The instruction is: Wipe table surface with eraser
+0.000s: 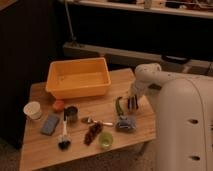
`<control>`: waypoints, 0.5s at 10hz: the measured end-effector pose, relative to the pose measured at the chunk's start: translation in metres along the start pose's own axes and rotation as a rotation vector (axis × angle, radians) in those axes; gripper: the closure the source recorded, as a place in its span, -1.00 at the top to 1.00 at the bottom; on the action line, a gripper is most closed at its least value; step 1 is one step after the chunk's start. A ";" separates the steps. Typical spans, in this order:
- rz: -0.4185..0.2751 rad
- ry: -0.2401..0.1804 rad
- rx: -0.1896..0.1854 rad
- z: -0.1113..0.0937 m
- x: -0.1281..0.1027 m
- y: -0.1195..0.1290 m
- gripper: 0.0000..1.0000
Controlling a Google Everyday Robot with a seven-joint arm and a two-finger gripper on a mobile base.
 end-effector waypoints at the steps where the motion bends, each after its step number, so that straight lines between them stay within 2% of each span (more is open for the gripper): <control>1: 0.009 -0.002 0.006 -0.003 -0.005 -0.006 -1.00; 3: 0.044 -0.005 0.037 -0.010 -0.007 -0.016 -1.00; 5: 0.085 -0.007 0.061 -0.012 -0.001 -0.016 -1.00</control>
